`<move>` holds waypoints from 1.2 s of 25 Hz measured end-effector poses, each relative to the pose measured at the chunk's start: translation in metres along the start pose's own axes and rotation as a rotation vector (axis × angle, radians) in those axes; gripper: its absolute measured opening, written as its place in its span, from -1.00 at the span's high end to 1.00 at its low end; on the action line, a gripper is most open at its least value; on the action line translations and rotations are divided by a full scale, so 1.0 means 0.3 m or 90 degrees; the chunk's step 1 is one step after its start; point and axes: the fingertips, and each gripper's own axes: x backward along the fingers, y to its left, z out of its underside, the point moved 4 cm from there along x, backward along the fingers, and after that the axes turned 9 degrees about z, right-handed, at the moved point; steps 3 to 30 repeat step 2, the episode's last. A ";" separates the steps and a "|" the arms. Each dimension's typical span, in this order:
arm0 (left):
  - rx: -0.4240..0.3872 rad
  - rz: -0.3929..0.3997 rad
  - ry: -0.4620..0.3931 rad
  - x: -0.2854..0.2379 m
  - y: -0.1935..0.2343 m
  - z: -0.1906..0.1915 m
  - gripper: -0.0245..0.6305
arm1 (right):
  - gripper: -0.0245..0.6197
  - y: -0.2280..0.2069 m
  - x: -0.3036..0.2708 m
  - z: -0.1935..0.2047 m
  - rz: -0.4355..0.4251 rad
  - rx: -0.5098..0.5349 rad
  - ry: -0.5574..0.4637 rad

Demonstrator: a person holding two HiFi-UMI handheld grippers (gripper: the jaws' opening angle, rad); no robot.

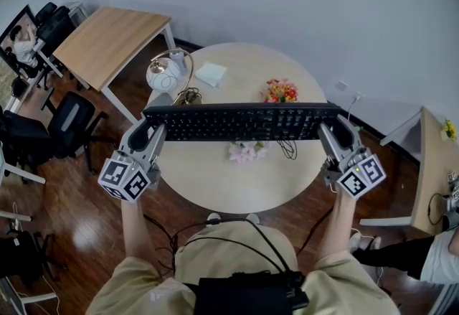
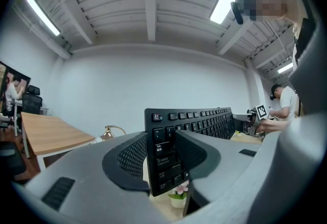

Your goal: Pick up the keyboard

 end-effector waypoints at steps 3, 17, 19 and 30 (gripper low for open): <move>0.003 -0.003 -0.002 -0.003 0.001 -0.003 0.45 | 0.40 0.000 -0.002 -0.002 -0.003 -0.001 0.000; 0.003 -0.003 -0.002 -0.003 0.001 -0.003 0.45 | 0.40 0.000 -0.002 -0.002 -0.003 -0.001 0.000; 0.003 -0.003 -0.002 -0.003 0.001 -0.003 0.45 | 0.40 0.000 -0.002 -0.002 -0.003 -0.001 0.000; 0.003 -0.003 -0.002 -0.003 0.001 -0.003 0.45 | 0.40 0.000 -0.002 -0.002 -0.003 -0.001 0.000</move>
